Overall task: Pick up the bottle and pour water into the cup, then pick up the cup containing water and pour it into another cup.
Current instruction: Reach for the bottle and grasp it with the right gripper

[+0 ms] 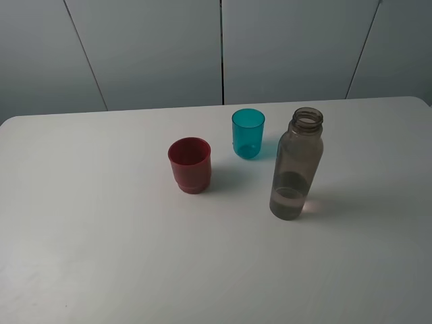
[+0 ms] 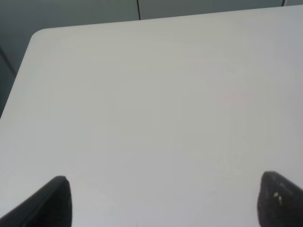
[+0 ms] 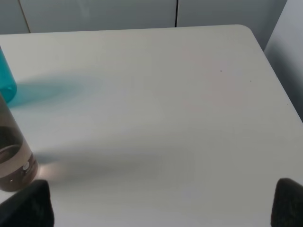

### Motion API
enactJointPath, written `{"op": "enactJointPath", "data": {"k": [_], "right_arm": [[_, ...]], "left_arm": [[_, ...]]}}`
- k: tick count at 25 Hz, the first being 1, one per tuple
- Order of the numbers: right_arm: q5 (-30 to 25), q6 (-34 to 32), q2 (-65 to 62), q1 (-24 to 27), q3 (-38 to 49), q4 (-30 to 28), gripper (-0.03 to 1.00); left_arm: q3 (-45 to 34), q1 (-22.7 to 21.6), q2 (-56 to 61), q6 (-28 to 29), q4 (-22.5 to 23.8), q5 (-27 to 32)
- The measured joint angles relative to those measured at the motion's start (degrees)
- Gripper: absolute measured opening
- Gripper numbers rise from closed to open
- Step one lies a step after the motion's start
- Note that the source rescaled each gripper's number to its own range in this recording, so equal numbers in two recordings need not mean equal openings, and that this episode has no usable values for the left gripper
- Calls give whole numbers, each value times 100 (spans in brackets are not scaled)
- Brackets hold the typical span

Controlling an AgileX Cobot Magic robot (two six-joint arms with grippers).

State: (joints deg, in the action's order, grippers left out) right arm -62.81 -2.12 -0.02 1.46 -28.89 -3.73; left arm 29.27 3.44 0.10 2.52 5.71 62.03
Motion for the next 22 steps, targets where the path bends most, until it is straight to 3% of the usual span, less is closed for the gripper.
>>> {"op": "enactJointPath", "data": {"k": [22], "right_arm": [[0, 0, 0, 0, 0, 0, 100]], "left_arm": [[0, 0, 0, 10, 0, 0]]}}
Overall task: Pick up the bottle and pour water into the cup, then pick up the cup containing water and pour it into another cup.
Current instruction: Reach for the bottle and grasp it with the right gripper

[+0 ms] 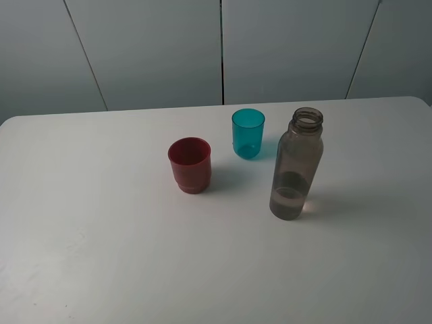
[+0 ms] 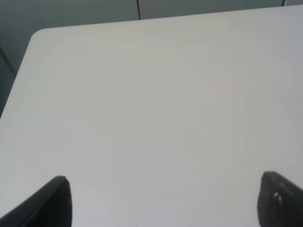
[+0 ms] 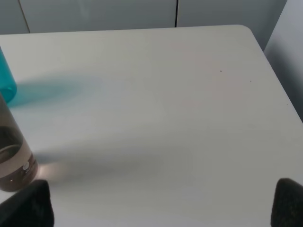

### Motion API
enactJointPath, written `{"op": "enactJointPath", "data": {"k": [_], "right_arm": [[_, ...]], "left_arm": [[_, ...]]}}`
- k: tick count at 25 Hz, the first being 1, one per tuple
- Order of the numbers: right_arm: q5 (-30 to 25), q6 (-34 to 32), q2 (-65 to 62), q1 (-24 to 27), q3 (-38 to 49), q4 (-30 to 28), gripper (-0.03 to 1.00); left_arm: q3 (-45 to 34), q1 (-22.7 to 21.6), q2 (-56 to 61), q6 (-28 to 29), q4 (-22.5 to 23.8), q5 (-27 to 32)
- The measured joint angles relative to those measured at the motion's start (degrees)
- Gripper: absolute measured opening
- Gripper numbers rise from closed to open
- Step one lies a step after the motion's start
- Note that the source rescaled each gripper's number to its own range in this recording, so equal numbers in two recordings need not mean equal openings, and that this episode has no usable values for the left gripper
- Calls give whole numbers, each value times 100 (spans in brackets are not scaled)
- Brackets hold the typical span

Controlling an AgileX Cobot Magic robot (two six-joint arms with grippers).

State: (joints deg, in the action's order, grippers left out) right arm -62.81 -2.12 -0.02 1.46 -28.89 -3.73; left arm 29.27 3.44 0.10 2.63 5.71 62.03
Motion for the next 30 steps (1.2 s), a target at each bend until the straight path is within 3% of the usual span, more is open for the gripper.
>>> {"op": "enactJointPath", "data": {"k": [30], "right_arm": [[0, 0, 0, 0, 0, 0, 100]], "left_arm": [[0, 0, 0, 0, 0, 0]]}}
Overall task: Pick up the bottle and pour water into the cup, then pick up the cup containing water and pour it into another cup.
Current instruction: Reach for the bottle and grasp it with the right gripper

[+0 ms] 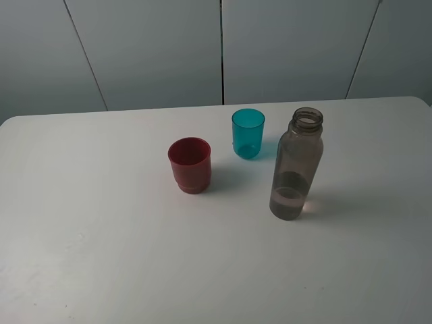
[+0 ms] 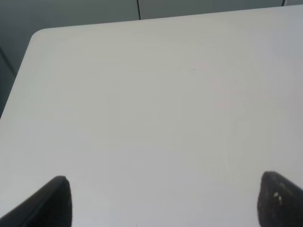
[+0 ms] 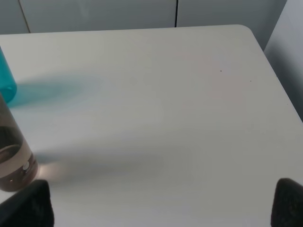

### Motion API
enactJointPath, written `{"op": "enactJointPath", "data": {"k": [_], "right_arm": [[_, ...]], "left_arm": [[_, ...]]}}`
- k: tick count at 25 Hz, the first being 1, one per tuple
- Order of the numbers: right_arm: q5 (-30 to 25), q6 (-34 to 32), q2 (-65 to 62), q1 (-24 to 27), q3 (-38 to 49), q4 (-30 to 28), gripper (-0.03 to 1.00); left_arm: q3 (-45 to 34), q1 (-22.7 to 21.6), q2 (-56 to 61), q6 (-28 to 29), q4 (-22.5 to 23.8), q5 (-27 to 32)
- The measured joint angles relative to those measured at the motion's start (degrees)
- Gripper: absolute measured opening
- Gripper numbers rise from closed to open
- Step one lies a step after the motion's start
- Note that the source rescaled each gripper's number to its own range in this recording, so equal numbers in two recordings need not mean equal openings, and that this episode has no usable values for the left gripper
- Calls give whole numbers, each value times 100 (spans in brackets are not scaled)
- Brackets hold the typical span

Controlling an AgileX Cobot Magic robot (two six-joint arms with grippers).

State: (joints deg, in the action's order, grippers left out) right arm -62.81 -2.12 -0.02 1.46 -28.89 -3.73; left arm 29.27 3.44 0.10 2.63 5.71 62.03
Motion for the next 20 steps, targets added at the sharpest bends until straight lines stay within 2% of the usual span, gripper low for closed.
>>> {"op": "enactJointPath", "data": {"k": [20], "right_arm": [[0, 0, 0, 0, 0, 0, 100]], "left_arm": [[0, 0, 0, 0, 0, 0]]}}
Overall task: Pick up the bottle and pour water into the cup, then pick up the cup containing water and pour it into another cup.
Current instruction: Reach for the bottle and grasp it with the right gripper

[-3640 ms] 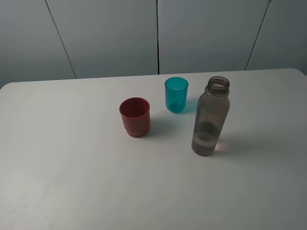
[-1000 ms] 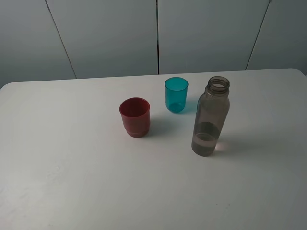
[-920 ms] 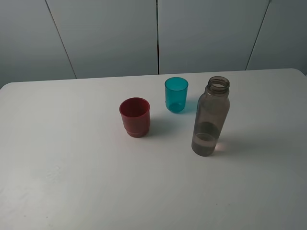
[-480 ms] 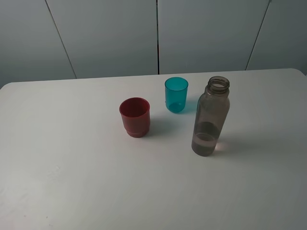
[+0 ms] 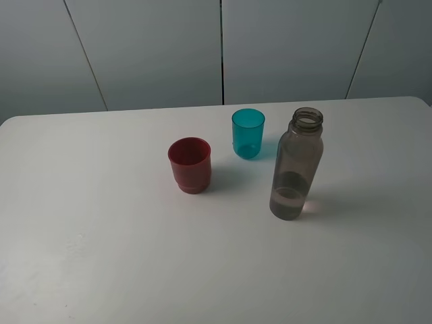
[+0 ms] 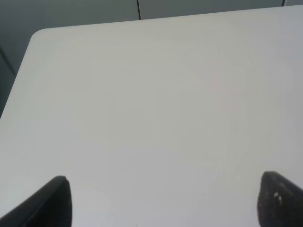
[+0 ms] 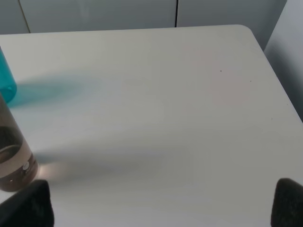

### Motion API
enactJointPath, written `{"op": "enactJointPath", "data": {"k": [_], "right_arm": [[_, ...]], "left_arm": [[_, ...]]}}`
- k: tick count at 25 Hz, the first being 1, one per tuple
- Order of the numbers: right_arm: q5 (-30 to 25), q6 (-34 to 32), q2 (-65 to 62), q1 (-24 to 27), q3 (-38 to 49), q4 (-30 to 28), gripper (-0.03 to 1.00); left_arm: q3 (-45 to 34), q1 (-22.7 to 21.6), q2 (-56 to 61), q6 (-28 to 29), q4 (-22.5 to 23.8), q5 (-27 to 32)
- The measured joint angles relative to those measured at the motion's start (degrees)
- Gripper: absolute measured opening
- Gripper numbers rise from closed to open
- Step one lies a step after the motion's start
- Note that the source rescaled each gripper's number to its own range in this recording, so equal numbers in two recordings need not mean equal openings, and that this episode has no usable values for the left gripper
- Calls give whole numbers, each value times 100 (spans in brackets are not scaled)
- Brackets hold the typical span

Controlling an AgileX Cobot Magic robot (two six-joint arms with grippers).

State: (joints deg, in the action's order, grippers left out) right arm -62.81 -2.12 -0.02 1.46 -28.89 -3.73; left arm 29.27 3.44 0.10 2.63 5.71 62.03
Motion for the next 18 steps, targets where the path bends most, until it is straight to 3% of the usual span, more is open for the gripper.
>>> {"op": "enactJointPath", "data": {"k": [18], "right_arm": [[0, 0, 0, 0, 0, 0, 100]], "left_arm": [[0, 0, 0, 0, 0, 0]]}}
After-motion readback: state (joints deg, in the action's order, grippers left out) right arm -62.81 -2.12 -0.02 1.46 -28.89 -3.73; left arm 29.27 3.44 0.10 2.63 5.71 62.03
